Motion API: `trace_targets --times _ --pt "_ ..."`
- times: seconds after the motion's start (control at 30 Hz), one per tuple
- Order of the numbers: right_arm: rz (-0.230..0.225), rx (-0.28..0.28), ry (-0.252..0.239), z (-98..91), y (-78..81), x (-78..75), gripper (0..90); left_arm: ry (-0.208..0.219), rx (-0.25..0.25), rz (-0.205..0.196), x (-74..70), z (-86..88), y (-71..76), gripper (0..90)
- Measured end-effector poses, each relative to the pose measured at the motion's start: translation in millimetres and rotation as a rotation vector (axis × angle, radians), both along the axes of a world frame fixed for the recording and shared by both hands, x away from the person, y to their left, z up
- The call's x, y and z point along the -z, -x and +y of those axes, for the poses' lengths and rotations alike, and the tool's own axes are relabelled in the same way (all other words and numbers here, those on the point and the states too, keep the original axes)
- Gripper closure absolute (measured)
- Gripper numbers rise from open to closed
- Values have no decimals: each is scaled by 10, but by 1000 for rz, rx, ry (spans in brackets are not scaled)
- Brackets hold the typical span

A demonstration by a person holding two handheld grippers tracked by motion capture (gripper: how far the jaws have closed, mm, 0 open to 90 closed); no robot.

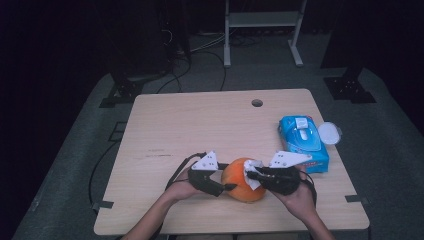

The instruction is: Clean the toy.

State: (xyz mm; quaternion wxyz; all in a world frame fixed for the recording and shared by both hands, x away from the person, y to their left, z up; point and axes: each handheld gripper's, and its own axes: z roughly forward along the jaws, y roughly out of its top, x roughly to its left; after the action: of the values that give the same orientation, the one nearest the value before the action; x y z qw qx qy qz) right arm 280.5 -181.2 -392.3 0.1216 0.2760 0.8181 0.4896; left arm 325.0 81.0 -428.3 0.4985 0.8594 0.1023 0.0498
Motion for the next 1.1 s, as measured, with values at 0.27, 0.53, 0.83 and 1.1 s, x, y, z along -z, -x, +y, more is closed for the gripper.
trace_targets --times 0.27,0.53,0.83,1.1 --pt "-20 -45 1 145 85 -83 798 -13 2 -50 -79 -109 96 324" --pt "-21 -1 38 68 63 -78 802 3 -18 -43 -83 -147 111 321" --pt "-22 -79 48 331 140 -98 803 -29 4 -103 -120 -270 238 320" --pt "-12 -1 40 121 101 -113 802 -48 3 -109 -116 -279 223 318"
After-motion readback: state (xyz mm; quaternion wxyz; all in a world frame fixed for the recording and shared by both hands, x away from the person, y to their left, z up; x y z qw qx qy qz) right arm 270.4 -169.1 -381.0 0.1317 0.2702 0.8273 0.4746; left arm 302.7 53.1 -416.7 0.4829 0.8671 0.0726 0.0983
